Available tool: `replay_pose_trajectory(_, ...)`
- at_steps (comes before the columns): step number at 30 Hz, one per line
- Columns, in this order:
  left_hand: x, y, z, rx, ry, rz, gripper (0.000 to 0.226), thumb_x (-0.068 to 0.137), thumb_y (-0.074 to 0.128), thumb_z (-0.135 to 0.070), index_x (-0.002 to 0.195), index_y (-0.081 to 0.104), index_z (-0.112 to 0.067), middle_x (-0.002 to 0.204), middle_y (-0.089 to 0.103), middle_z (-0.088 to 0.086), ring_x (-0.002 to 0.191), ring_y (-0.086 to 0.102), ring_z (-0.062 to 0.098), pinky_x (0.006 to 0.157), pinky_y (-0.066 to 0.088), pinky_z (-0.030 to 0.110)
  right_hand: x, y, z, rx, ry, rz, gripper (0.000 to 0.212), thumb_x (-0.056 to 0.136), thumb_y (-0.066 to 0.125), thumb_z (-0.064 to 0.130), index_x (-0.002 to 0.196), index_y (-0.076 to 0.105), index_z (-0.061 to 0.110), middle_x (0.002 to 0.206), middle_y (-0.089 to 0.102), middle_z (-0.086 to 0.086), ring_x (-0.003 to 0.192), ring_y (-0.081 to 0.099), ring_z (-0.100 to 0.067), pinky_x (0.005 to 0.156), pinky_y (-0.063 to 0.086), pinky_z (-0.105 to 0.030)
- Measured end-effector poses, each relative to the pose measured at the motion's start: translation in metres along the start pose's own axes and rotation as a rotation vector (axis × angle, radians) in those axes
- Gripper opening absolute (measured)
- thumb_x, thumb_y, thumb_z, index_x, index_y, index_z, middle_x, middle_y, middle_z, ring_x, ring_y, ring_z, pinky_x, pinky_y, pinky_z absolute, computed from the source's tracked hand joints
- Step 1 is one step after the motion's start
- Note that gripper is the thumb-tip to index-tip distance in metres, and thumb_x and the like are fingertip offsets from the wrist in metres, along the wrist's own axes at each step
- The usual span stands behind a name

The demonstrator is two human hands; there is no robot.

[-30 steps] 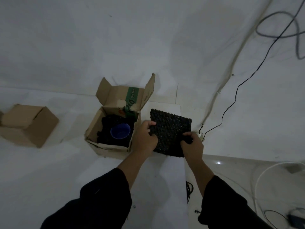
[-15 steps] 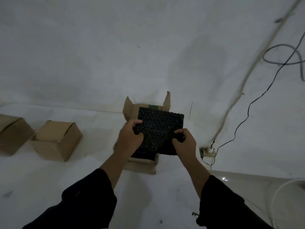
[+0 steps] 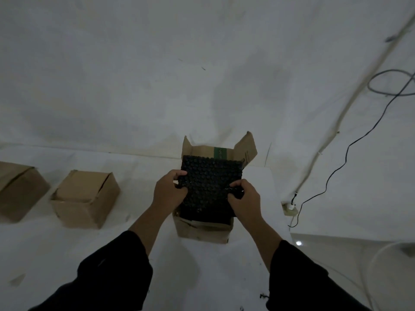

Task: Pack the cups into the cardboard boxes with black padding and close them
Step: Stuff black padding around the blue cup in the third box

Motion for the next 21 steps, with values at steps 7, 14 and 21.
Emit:
replay_pose_trajectory(7,0.012,0.017,0.029,0.183,0.022,0.206,0.048,0.076,0.072,-0.008,0.121,0.059,-0.017,0.126,0.059,0.008,0.104,0.061,0.027,0.089,0.047,0.027,0.0,0.019,-0.01,-0.266,0.072,0.195,0.033,0.086,0.061,0.012,0.117,0.052,0.015,0.102,0.062,-0.008,0.078,0.06,-0.024,0.062,0.047,-0.034)
replay_pose_trajectory(14,0.022,0.016,0.01,0.749,0.286,0.233,0.054,0.071,0.075,-0.04,0.121,0.055,-0.032,0.121,0.045,0.005,0.115,0.043,0.024,0.086,0.043,0.034,0.004,0.023,0.0,-0.725,-0.077,0.226,0.043,0.08,0.063,0.025,0.121,0.053,0.017,0.119,0.043,-0.01,0.109,0.045,-0.027,0.082,0.044,-0.031)
replay_pose_trajectory(21,0.03,0.051,-0.006,0.964,0.753,0.389,0.084,0.061,0.077,-0.039,0.134,0.048,-0.011,0.133,0.051,0.017,0.119,0.051,0.034,0.097,0.037,0.041,0.015,0.059,0.027,-0.873,-0.396,0.541,0.084,0.078,0.07,0.03,0.147,0.025,0.012,0.154,0.02,-0.012,0.142,0.02,-0.03,0.117,0.022,-0.039)
Point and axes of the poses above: each hand's wrist, its own x-axis towards the middle knuckle, its own y-axis out of the palm, z = x × y, the point moved 7 cm from there along x, towards the middle knuckle
